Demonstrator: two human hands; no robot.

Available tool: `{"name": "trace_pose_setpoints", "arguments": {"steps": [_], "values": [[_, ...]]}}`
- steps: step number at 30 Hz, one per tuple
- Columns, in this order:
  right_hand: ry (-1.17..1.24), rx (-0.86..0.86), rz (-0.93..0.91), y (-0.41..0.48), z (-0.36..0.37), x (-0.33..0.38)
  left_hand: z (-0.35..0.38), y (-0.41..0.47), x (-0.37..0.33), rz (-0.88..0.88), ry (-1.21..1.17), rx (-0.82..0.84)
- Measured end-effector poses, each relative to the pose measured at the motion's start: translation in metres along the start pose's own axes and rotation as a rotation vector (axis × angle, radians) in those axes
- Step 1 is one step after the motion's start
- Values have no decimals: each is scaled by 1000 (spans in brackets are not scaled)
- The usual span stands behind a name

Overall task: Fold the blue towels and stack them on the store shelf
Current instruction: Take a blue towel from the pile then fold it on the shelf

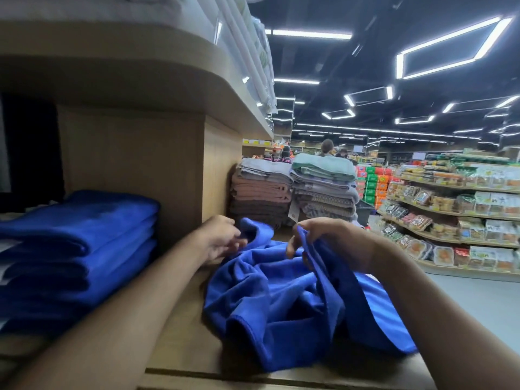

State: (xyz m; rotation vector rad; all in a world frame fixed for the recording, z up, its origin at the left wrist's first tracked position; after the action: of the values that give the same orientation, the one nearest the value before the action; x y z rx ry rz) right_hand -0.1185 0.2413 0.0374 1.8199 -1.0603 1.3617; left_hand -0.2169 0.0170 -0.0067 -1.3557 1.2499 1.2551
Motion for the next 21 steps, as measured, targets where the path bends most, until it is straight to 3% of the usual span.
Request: {"name": "trace_pose_setpoints", "arguments": {"steps": [2, 3, 6, 8, 12, 16, 18, 21], "values": [[-138, -75, 24, 5, 1, -9, -4, 1, 5, 208, 690, -73], [-228, -120, 38, 9, 2, -14, -4, 0, 7, 256, 869, -67], [-337, -167, 93, 15, 9, -24, 3, 1, 14, 243, 891, 124], [-332, -197, 8, 20, 16, -24, 6, 3, 17, 243, 858, 162], [-378, -326, -89, 34, 28, -27, 12, 9, 18, 309, 592, 84], [-745, -235, 128, 36, 26, -34, 7, 5, 8, 133, 108, -74], [-754, -229, 189, 33, 22, -31, 3, 2, 3, 3, -153, -51], [-687, -231, 245, 26, 19, -25, 5, -7, -3, -134, -462, 167]]}}
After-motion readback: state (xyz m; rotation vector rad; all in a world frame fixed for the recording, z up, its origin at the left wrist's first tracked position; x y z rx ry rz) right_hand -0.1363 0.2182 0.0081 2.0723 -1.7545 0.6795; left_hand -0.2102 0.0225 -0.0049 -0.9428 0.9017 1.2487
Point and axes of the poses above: each hand's wrist, its own y-axis towards the middle knuckle, its own z-axis out of the palm, x = y × z, the point moved 1 cm from there along y, towards the middle knuckle, and after that the axes turned 6 degrees about -x, right-handed, at the moved point
